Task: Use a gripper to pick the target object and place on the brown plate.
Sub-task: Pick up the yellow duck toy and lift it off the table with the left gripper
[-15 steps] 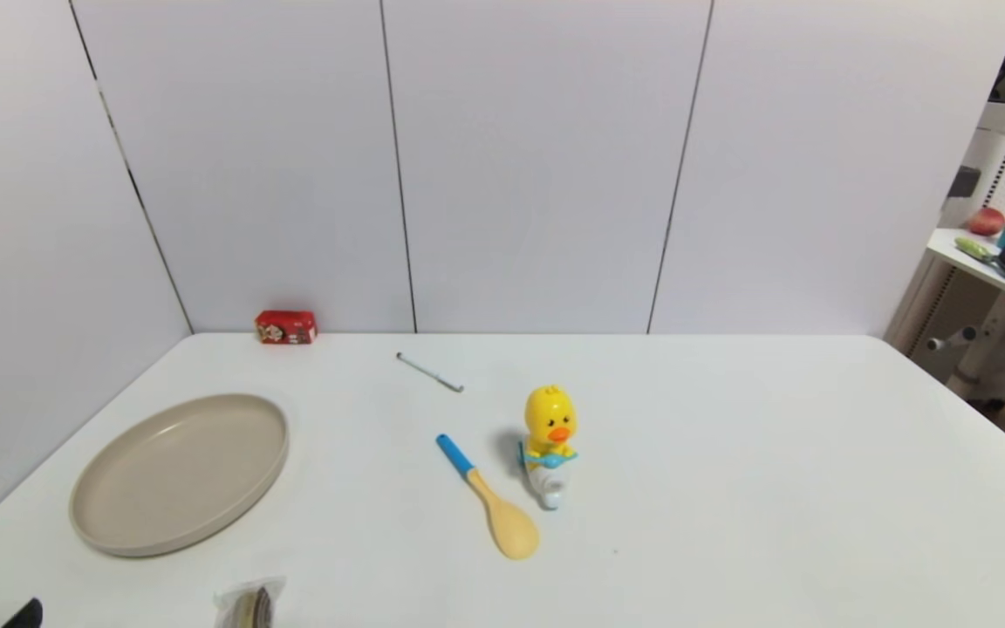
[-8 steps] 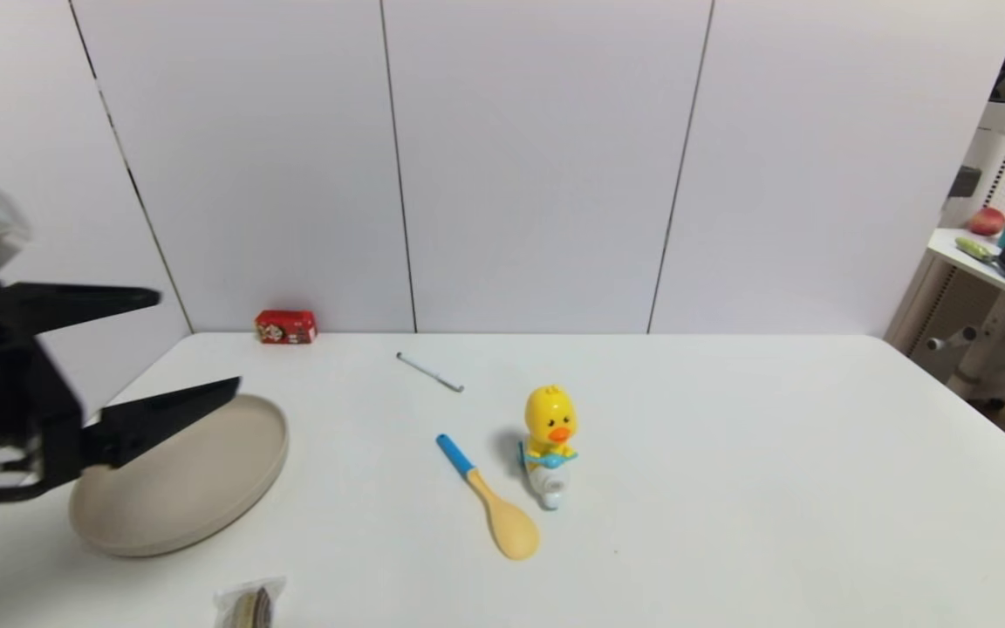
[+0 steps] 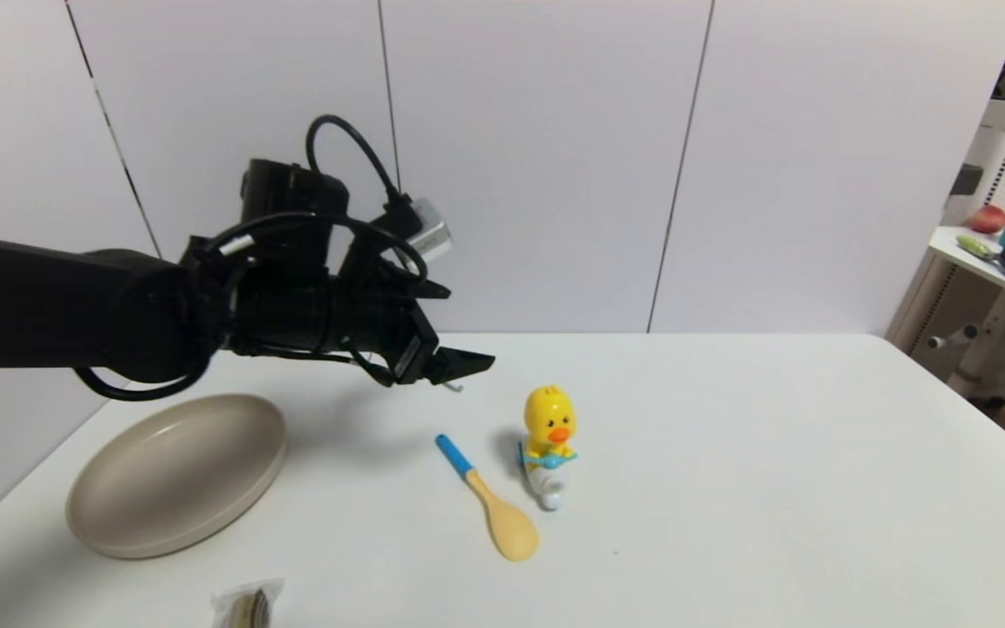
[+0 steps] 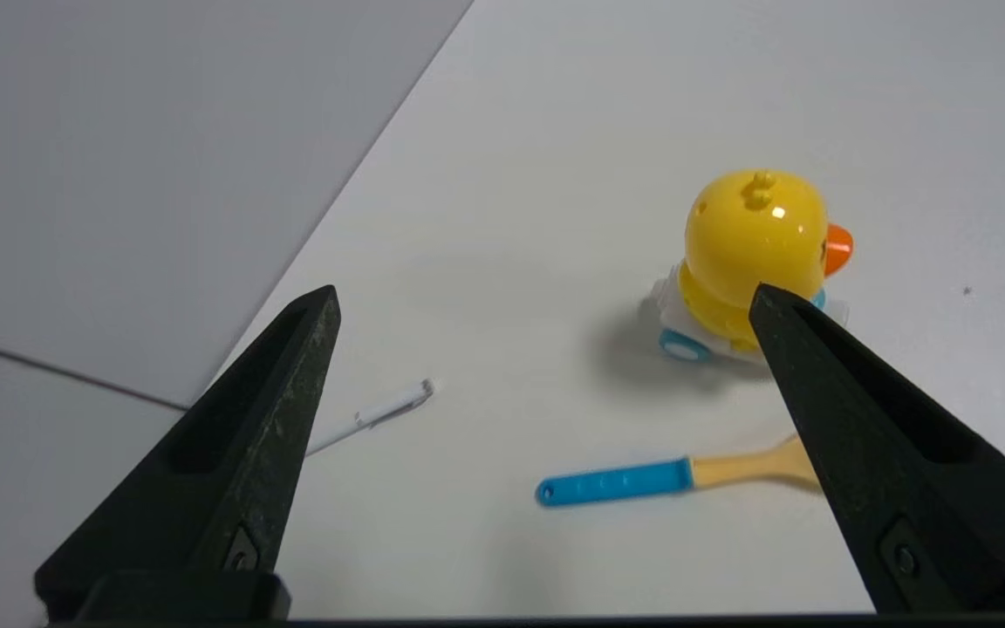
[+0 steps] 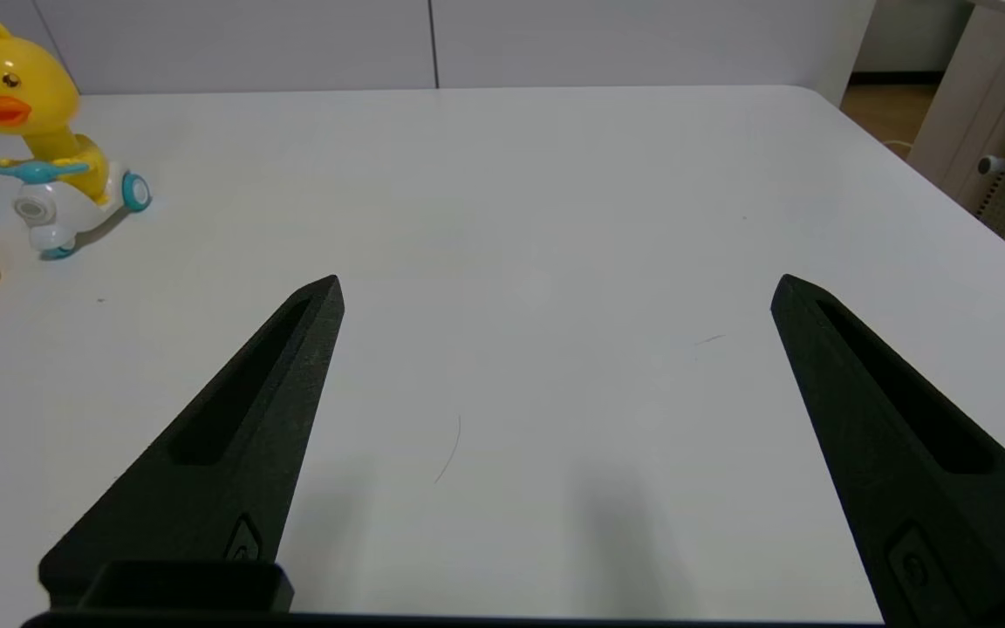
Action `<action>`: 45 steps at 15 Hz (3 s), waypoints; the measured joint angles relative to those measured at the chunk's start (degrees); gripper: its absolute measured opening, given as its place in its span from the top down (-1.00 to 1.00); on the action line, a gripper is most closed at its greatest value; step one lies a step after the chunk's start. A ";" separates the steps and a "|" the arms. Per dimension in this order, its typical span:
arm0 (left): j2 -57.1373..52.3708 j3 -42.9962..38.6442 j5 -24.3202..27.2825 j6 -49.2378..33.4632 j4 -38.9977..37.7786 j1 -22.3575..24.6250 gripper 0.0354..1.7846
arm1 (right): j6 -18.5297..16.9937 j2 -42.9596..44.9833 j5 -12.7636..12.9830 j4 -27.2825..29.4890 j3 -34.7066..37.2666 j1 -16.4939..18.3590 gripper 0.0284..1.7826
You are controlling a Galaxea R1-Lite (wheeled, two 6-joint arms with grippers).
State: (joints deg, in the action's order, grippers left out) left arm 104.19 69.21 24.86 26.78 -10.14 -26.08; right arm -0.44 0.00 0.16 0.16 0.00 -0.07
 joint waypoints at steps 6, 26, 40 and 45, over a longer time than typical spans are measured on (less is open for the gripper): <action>3.35 -19.70 3.89 -12.79 -23.56 -0.62 -0.89 | 0.00 0.00 0.02 0.02 0.00 0.00 -0.90; 14.14 -17.51 20.21 -15.26 -37.38 -4.44 -0.89 | 0.02 0.00 0.02 0.02 0.00 0.00 -0.90; 24.53 -9.56 14.53 -15.60 -43.08 -6.34 -0.89 | 0.00 0.00 0.05 0.00 0.00 0.00 -0.90; 26.60 -8.92 14.56 -15.85 -45.01 -6.83 -0.89 | 0.00 0.00 0.05 0.00 0.00 0.00 -0.90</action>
State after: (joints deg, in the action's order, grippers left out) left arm 130.79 60.28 39.41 10.93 -55.15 -32.90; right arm -0.44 0.00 0.21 0.16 0.00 -0.07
